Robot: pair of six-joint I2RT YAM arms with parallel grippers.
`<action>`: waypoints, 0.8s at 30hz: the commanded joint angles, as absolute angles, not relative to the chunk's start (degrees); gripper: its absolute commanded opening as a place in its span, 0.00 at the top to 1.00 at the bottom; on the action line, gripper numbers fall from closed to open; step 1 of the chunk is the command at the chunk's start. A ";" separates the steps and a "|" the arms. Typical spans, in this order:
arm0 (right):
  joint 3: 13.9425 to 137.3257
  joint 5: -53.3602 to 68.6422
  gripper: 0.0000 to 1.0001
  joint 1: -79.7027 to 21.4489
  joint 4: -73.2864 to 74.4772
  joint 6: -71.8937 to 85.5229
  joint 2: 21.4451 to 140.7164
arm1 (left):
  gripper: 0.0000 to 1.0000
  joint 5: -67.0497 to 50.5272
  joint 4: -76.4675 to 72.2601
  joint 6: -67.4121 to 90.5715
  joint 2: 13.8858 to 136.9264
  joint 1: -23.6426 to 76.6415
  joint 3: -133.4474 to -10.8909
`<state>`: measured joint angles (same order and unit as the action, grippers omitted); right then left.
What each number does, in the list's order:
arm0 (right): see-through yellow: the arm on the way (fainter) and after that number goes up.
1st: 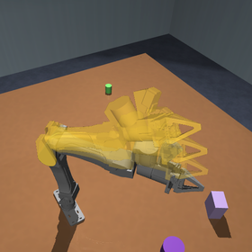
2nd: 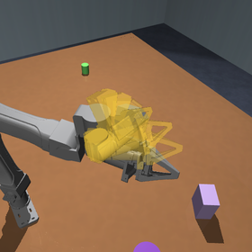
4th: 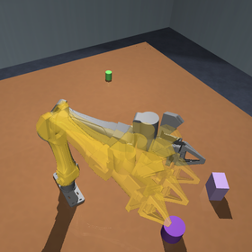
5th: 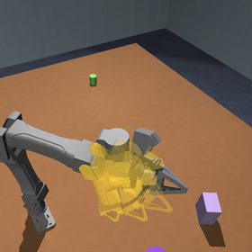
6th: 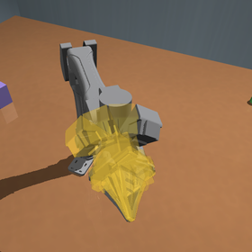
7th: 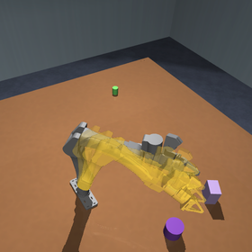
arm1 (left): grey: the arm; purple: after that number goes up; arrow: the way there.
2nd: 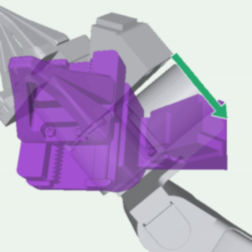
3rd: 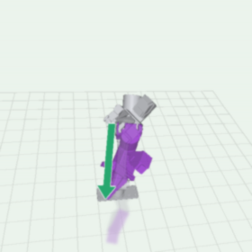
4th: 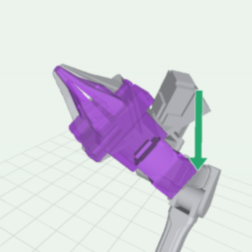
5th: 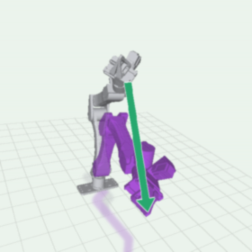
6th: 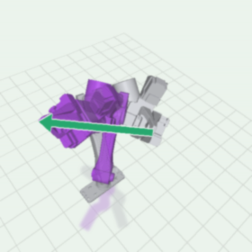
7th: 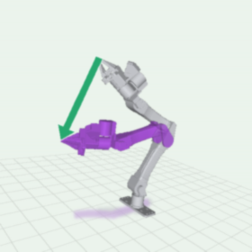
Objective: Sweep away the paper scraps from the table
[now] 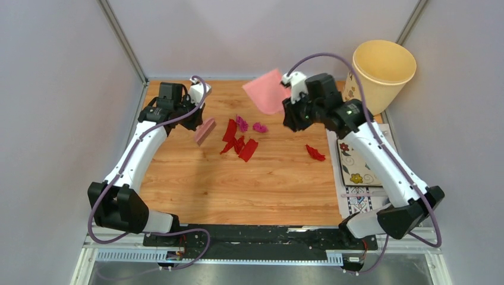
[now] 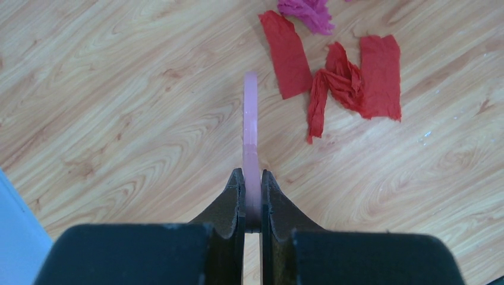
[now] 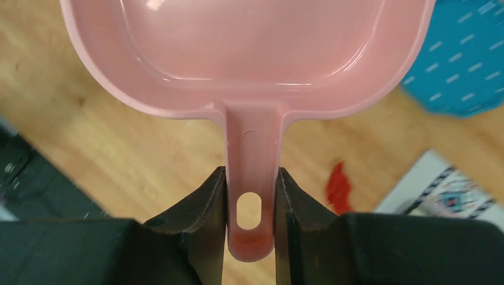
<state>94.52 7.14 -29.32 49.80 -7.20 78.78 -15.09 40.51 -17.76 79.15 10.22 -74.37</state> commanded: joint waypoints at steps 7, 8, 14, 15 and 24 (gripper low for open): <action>81.40 8.53 1.00 -43.15 73.30 6.41 79.54 | 1.00 -18.81 36.82 -13.80 78.31 10.28 -74.44; 78.34 7.22 1.00 -43.42 74.43 7.37 79.72 | 1.00 -18.81 37.00 -13.80 78.22 10.46 -74.44; 69.71 2.22 1.00 -45.08 70.59 10.45 81.56 | 1.00 -20.74 40.25 -13.89 77.52 13.53 -76.02; 68.39 0.81 1.00 -45.26 69.88 12.90 81.74 | 1.00 -21.00 40.51 -13.80 77.52 14.23 -76.55; 63.01 -2.63 1.00 -48.41 63.37 16.26 86.57 | 1.00 -19.08 40.70 -22.13 80.15 18.37 -77.52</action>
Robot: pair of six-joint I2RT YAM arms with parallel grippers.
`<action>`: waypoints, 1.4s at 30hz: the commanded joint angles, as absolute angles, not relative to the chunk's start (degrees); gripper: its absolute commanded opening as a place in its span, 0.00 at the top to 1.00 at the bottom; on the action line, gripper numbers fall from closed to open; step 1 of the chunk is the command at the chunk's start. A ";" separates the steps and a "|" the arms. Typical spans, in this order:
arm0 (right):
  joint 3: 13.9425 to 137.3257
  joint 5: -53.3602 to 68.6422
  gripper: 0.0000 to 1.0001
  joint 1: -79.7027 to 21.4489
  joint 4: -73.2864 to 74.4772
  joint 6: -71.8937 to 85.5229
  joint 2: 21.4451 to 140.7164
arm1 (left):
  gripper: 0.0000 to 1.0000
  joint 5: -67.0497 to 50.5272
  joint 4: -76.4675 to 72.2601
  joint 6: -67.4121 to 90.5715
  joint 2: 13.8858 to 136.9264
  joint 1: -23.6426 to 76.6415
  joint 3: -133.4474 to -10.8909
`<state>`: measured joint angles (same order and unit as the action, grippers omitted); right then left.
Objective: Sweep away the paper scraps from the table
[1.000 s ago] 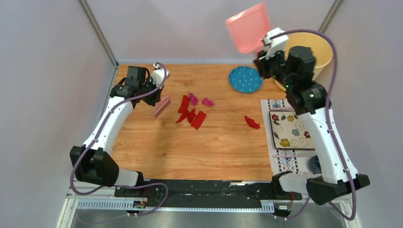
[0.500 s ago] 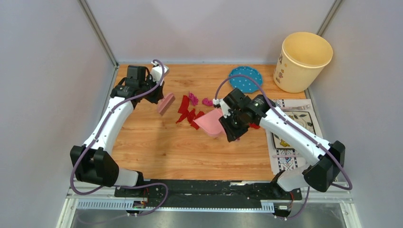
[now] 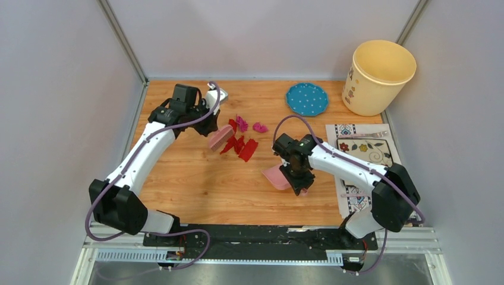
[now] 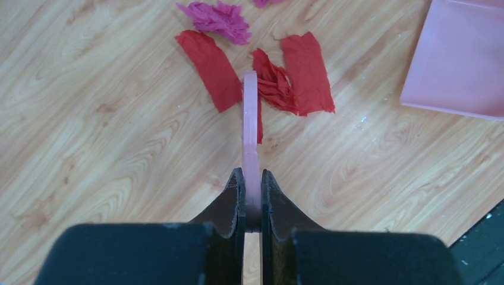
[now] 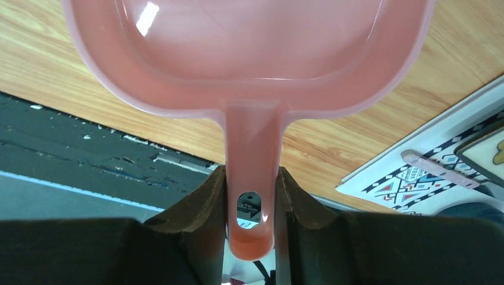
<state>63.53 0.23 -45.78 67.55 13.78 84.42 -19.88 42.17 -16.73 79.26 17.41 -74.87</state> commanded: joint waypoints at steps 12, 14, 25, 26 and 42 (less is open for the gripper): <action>67.93 -4.92 1.00 -53.52 61.62 13.36 96.94 | 1.00 -24.42 34.80 -26.72 85.77 19.86 -73.12; 68.90 -5.10 1.00 -53.44 60.74 12.40 97.99 | 1.00 -27.32 35.42 -27.07 87.36 20.65 -74.09; 76.64 -5.54 1.00 -51.33 57.40 6.16 104.68 | 1.00 -41.03 39.37 -25.77 90.97 25.22 -75.94; 76.29 -4.75 1.00 -51.33 56.52 5.46 103.81 | 1.00 -42.26 39.72 -22.62 90.79 25.31 -76.20; 67.86 0.88 1.00 -51.42 47.29 3.25 95.54 | 1.00 -29.82 39.98 -12.21 87.28 25.14 -84.81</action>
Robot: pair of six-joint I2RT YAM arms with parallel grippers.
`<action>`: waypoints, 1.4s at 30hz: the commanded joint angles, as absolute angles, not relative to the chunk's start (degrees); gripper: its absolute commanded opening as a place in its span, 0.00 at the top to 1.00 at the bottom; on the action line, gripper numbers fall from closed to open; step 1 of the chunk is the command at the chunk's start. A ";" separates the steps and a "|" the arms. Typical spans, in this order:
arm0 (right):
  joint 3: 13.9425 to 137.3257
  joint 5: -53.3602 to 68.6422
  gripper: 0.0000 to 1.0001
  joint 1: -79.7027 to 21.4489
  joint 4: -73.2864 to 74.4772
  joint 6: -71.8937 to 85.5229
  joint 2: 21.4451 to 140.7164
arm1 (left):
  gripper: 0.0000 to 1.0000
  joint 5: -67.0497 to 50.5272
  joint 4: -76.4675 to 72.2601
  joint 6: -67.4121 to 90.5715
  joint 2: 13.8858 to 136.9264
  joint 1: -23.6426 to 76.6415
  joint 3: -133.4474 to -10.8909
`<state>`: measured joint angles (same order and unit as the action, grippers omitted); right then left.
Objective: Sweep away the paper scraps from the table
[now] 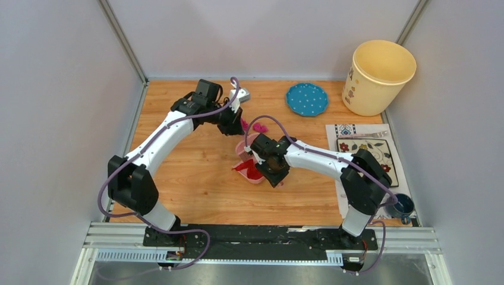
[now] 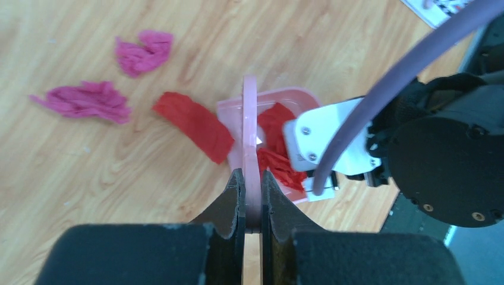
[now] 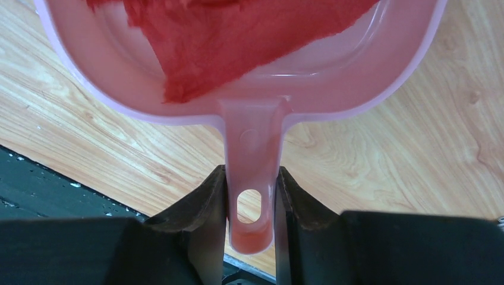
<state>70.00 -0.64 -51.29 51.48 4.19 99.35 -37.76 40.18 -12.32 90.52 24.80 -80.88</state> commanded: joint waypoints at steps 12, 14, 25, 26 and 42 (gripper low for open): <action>71.35 2.63 1.00 -49.93 54.28 -4.65 88.77 | 1.00 -26.29 43.95 -16.26 83.32 17.15 -91.41; 76.43 4.39 1.00 -47.92 57.90 -7.28 88.86 | 1.00 -25.67 43.42 -16.61 82.27 13.37 -91.23; 103.87 5.12 1.00 -32.27 76.19 -12.92 97.98 | 1.00 -27.51 43.15 -19.07 77.08 3.52 -81.22; 106.32 4.84 1.00 -31.30 76.90 -12.92 99.22 | 1.00 -27.42 43.15 -19.33 77.08 3.43 -81.04; 143.69 -6.59 1.00 -7.57 79.21 -13.27 114.61 | 1.00 -26.46 45.09 -20.57 79.89 3.34 -79.01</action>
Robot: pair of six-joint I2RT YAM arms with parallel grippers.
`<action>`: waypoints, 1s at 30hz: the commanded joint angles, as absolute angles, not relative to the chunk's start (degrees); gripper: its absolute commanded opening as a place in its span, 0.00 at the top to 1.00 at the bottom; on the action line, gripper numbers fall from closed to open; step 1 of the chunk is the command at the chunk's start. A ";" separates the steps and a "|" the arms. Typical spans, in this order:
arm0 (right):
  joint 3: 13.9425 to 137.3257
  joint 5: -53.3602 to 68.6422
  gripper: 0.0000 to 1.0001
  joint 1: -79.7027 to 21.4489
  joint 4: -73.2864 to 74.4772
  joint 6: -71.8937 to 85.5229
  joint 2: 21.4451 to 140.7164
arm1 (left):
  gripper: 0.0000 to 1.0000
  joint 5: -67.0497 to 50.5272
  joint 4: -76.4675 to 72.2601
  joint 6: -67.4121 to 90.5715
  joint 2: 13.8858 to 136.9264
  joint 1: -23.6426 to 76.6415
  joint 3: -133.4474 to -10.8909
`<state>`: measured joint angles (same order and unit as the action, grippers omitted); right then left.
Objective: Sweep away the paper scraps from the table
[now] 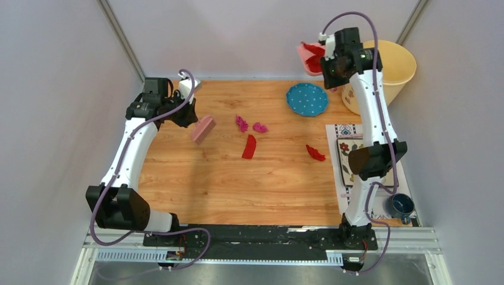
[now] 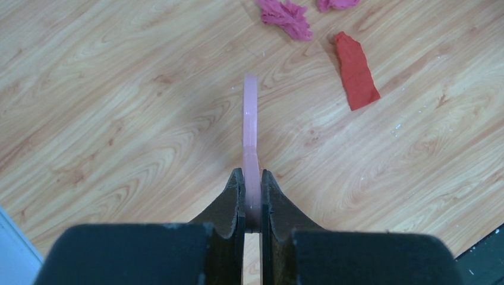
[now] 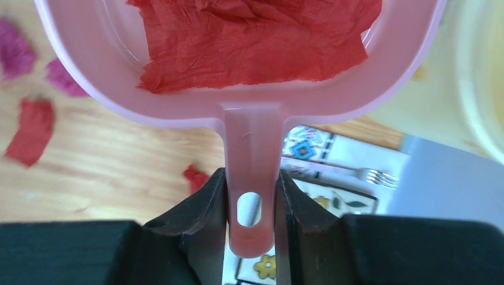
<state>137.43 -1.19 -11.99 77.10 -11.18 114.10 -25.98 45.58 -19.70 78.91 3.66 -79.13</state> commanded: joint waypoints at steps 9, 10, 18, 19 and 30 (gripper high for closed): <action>142.74 -18.62 1.00 6.06 59.01 -16.95 113.91 | 1.00 -25.75 45.53 -20.39 81.30 3.34 -78.84; 141.08 -21.85 1.00 6.59 56.89 -20.36 114.17 | 1.00 -25.66 45.53 -20.30 81.39 3.34 -78.75; 129.74 -39.37 1.00 6.85 31.26 -46.82 115.58 | 1.00 -25.22 46.14 -20.65 81.30 3.34 -78.31; 128.60 -40.25 0.99 7.12 29.37 -49.54 115.49 | 1.00 -25.14 46.06 -20.83 81.21 3.34 -78.31; 115.23 -43.59 0.97 9.05 10.56 -76.08 112.50 | 1.00 -25.58 46.49 -21.62 80.77 3.34 -77.87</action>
